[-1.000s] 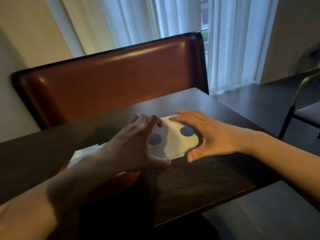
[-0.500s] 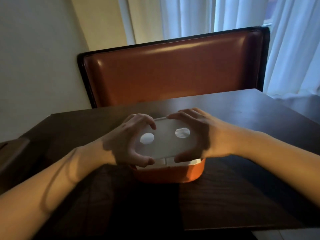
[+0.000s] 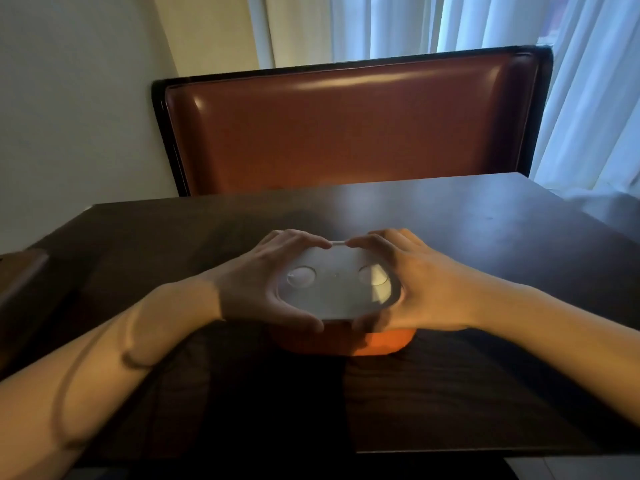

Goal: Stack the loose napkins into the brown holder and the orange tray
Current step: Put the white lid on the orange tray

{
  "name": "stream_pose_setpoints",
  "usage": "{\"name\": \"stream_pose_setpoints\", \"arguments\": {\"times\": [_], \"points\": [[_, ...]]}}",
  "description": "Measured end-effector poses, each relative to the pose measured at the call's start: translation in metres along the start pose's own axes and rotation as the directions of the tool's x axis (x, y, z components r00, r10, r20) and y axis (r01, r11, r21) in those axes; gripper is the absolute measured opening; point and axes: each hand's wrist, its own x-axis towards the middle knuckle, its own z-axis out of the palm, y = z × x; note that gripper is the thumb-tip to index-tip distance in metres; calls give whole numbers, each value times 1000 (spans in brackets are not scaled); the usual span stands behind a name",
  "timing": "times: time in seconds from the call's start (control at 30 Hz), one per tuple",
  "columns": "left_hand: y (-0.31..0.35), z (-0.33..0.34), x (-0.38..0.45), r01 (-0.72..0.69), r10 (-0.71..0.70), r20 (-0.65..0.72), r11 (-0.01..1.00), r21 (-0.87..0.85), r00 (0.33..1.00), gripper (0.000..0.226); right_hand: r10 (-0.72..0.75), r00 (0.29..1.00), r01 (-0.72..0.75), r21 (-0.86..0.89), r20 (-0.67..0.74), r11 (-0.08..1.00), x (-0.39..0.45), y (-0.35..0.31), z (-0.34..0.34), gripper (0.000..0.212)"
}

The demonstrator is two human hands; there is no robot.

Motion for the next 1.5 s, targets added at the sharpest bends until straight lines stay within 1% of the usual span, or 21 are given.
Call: {"name": "stream_pose_setpoints", "arguments": {"times": [0.2,0.3,0.37,0.57,0.73,0.9,1.03,1.2,1.33,1.5], "points": [[-3,6,2,3,-3,4,1000,16,1000,97,10,1000,-10,14,20,1000,0,3,3,110],[-5,9,3,-10,11,-6,999,50,1000,106,10,1000,-9,-5,24,1000,-2,3,4,110],[-5,11,4,-11,11,-10,998,60,1000,108,9,1000,-9,-14,23,1000,-2,3,5,110],[-4,16,3,40,-39,-11,997,68,999,114,16,1000,-16,-15,26,1000,-1,5,7,107],[-4,18,2,42,-44,14,993,108,999,107,19,999,-19,-9,44,1000,-1,3,8,106],[0,19,-1,30,-34,17,980,197,999,112,16,999,-13,-54,49,998,-2,2,8,104],[4,20,-2,46,-57,39,966,253,998,111,26,996,-14,-138,80,990,-1,0,8,104],[5,20,-3,49,-67,64,968,248,996,105,102,976,-86,-94,190,992,8,-5,1,107],[4,21,-4,35,-47,55,980,198,997,101,156,972,-123,-181,176,976,19,-15,4,112],[2,23,-4,36,-39,17,990,139,999,100,145,972,-106,-207,185,973,14,-19,3,106]]}}
